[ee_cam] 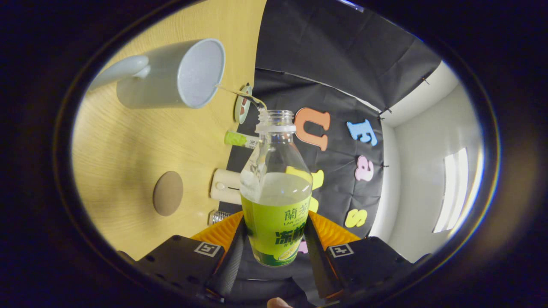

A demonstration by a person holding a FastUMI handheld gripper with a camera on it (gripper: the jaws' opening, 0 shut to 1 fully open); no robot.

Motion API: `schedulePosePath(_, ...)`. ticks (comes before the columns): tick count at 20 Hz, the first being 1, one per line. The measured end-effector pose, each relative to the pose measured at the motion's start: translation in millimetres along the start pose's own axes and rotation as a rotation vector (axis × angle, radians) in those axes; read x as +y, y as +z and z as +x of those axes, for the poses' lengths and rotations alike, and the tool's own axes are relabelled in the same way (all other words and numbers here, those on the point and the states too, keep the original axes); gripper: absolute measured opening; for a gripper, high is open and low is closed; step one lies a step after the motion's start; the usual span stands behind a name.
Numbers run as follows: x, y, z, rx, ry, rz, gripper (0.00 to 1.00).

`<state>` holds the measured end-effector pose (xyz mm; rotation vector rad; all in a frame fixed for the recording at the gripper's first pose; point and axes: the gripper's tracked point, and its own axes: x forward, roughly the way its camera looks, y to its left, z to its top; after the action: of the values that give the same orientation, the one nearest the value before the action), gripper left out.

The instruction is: Take the bottle from table, then pour the juice into the cup, finally place the bottle on the coaster

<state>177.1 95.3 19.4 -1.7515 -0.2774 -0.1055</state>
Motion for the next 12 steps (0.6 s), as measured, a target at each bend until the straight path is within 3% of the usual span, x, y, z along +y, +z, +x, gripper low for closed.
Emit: schedulePosePath(12,-12.5,3.4,1.0,-0.008,-0.017,-0.025,0.77)
